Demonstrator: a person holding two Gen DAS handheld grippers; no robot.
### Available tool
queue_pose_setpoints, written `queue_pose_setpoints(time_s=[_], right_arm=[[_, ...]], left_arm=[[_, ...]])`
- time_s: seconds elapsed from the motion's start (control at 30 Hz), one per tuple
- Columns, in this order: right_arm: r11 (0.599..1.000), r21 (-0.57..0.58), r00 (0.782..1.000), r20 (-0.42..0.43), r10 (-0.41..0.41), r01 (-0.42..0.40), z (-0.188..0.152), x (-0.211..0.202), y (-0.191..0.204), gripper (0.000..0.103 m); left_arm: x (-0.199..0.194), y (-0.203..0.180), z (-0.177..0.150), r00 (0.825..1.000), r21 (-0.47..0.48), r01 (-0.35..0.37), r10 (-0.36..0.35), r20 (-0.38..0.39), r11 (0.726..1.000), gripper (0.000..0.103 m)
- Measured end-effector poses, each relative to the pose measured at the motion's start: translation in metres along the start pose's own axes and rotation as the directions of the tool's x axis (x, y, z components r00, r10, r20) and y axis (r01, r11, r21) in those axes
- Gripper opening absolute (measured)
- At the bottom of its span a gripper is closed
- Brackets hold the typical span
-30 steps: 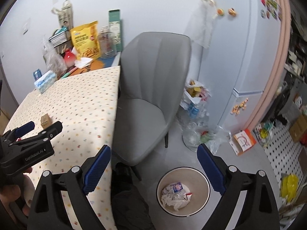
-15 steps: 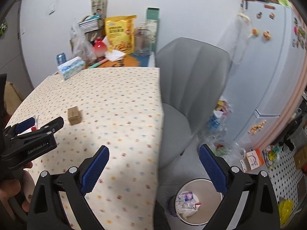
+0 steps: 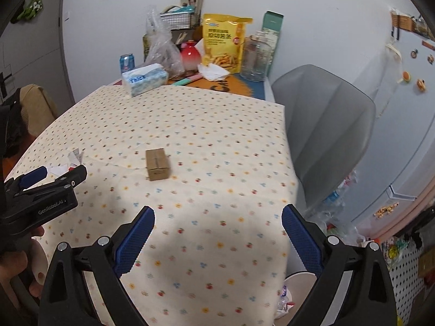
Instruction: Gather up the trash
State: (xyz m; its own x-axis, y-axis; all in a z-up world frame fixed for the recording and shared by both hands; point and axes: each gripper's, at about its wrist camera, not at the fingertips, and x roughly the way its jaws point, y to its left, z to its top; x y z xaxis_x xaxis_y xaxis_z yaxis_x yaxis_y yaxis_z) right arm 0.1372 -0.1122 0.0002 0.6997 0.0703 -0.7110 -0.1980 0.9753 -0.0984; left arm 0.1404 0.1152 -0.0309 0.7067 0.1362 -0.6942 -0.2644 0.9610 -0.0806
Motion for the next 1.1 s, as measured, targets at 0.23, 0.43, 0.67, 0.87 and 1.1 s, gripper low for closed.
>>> queue_pose_setpoints(time_s=[0.23, 0.43, 0.67, 0.87, 1.1], right_arm=[[0.999, -0.045, 1.000, -0.026, 0.004, -0.005, 0.011, 0.020, 0.031, 0.092], [0.998, -0.068, 0.999, -0.037, 0.001, -0.003, 0.019, 0.030, 0.048, 0.092], [0.997, -0.080, 0.998, -0.059, 0.010, -0.015, 0.022, 0.045, 0.055, 0.092], [0.994, -0.099, 0.997, -0.070, 0.040, -0.046, 0.028, 0.061, 0.060, 0.092], [0.991, -0.116, 0.995, -0.087, 0.054, -0.064, 0.038, 0.083, 0.068, 0.092]], left_arm=[[0.020, 0.034, 0.000, 0.999, -0.051, -0.023, 0.021, -0.036, 0.998, 0.096], [0.038, 0.045, 0.003, 0.997, -0.056, -0.034, 0.030, -0.067, 0.998, 0.096], [0.063, 0.046, 0.002, 0.991, -0.051, -0.085, 0.079, -0.109, 0.995, 0.096], [0.074, 0.044, 0.004, 0.985, -0.048, -0.124, 0.118, -0.125, 0.991, 0.060], [0.075, 0.036, 0.010, 0.990, -0.047, -0.094, 0.088, -0.111, 0.994, 0.043]])
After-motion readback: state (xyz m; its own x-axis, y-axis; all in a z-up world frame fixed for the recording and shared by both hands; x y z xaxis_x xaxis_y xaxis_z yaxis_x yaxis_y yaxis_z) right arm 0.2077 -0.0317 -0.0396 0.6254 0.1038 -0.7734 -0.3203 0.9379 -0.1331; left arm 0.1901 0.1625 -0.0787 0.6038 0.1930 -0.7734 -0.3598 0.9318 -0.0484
